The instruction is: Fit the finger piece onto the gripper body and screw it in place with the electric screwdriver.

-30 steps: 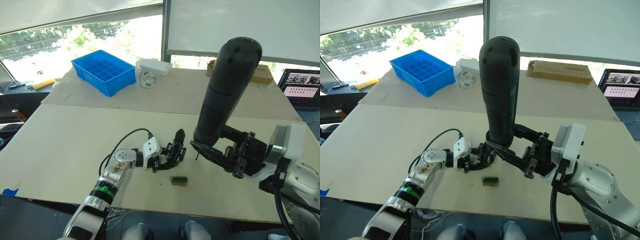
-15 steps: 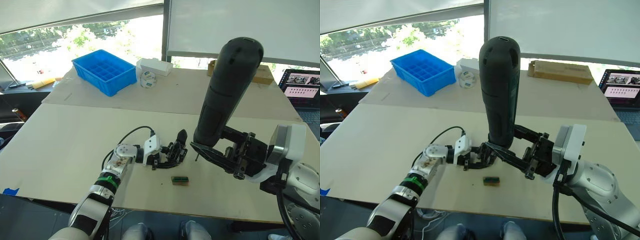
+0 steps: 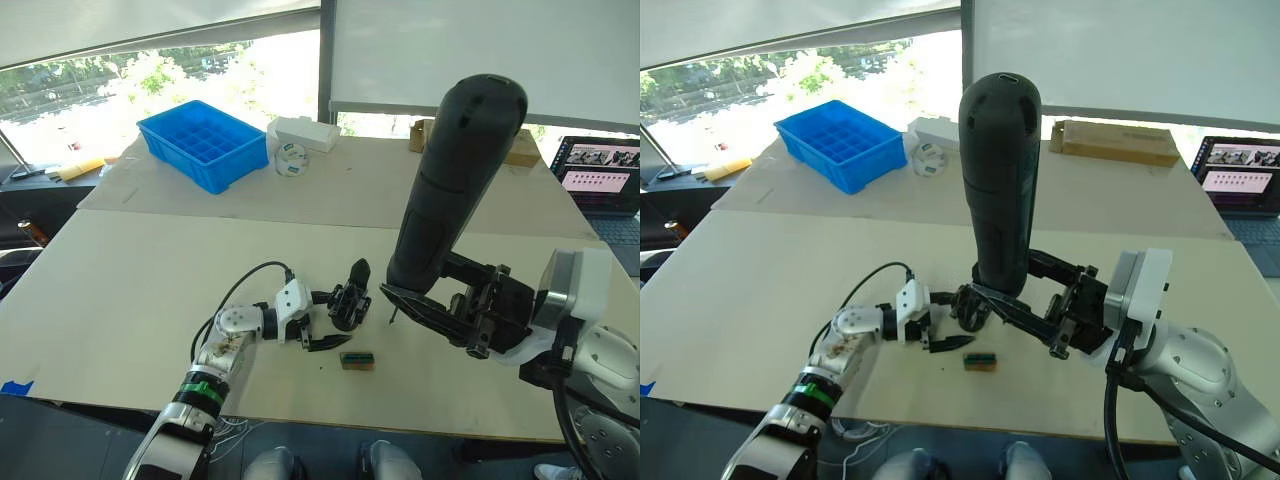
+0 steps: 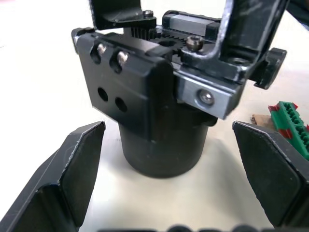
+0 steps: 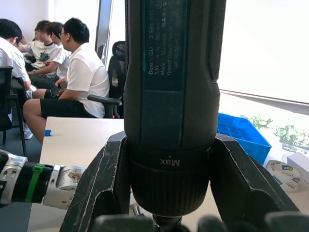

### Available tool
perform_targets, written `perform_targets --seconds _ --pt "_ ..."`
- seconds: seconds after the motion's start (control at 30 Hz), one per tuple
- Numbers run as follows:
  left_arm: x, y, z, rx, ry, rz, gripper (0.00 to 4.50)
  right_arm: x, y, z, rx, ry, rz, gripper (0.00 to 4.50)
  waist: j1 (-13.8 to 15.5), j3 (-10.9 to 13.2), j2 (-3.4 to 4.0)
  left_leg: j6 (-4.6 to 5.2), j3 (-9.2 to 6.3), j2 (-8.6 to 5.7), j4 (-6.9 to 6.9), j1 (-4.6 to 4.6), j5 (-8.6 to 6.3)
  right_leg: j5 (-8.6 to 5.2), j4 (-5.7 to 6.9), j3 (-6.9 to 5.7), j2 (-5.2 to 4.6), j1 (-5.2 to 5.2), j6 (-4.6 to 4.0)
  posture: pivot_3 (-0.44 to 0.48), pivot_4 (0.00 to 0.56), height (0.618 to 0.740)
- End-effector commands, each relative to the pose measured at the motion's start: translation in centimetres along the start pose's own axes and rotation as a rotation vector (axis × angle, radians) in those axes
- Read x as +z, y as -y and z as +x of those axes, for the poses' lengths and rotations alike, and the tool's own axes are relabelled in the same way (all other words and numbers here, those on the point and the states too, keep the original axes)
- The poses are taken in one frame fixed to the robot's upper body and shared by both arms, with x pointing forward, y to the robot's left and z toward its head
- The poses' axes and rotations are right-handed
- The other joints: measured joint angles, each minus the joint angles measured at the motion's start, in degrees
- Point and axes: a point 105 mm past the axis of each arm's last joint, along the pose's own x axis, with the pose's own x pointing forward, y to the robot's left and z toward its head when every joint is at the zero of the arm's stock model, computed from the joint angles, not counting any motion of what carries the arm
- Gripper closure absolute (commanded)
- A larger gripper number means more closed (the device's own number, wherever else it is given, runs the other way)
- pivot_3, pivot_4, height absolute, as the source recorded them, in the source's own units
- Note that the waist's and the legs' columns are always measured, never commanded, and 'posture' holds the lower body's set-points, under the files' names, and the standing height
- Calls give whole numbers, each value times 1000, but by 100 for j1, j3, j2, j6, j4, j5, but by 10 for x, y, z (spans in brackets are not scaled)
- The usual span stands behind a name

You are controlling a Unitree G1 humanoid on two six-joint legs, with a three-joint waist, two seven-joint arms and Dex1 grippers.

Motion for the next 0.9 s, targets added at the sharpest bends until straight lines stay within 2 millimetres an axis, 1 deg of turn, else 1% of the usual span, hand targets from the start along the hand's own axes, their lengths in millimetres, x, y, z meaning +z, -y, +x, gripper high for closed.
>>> perform_targets --seconds 0.03,0.27,0.5,0.67,0.9 --pt "-2 7 5 31 -17 -15 42 12 -7 2 19 41 -24 2609 15 0 0 0 -1 0 0 0 0 0 1 0 -1 1 0 0 150 740" --pt "-6 14 17 37 -50 -43 42 12 -6 3 25 40 -24 2609 46 0 0 1 -2 -2 2 -1 0 1 0 -3 -2 3 2 0 150 740" --pt "-7 25 26 -3 -55 -64 42 12 -5 4 30 37 -23 2609 81 -1 1 4 -2 -2 4 -1 -2 1 -2 -4 -4 5 3 0 150 740" --pt "-4 24 28 13 -48 -72 42 12 -5 5 32 38 -22 2609 95 -1 1 6 -3 -2 5 -1 -4 2 -3 -3 -6 6 3 0 150 740" --pt "-7 19 25 62 -70 -82 42 11 -4 5 37 39 -20 2609 98 -1 1 7 -6 -2 8 0 -4 2 -3 -3 -9 9 4 0 150 740"
